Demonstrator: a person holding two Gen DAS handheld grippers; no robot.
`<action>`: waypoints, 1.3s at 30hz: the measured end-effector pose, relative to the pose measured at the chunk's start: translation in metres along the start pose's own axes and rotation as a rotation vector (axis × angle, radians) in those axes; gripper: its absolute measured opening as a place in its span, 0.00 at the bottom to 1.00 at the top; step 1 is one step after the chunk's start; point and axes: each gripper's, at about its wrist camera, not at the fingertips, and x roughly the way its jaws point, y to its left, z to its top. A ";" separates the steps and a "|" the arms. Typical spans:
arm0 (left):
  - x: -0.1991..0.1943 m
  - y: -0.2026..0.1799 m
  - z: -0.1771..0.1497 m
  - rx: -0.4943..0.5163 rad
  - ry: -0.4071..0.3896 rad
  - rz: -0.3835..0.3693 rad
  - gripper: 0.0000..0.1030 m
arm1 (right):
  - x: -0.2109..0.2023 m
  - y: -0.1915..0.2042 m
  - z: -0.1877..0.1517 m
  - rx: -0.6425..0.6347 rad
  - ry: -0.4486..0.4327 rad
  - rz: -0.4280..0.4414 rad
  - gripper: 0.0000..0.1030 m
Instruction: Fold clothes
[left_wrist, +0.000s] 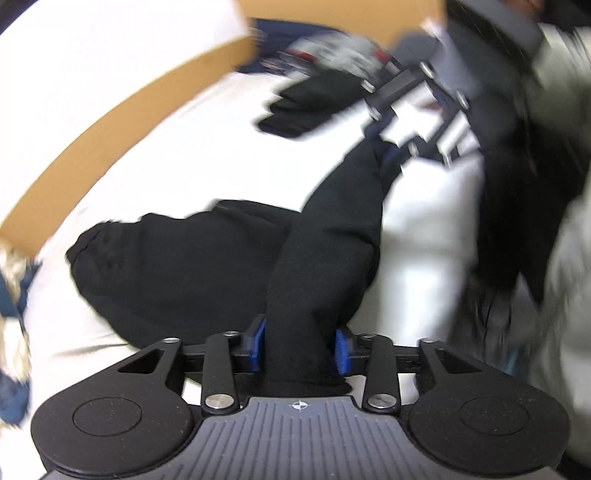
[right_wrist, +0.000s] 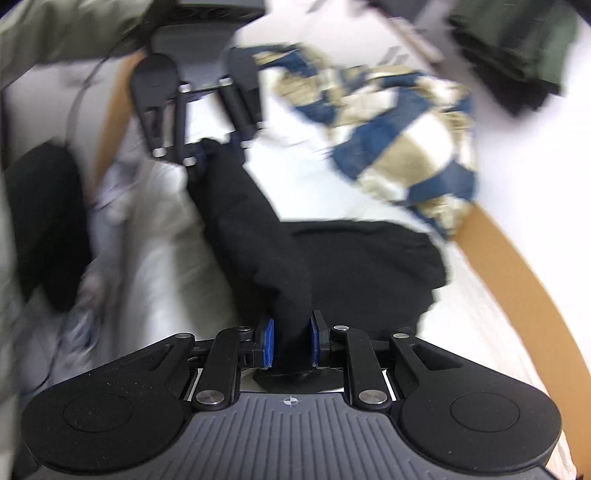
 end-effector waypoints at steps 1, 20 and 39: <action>0.003 0.014 0.001 -0.049 -0.015 0.021 0.55 | 0.008 -0.011 0.004 0.015 -0.007 -0.019 0.19; 0.057 0.101 -0.010 -0.477 -0.313 0.361 1.00 | 0.111 -0.073 -0.024 0.361 -0.234 -0.169 1.00; 0.131 0.082 -0.068 -0.692 -0.163 0.378 1.00 | 0.160 -0.089 -0.098 0.603 0.005 -0.002 1.00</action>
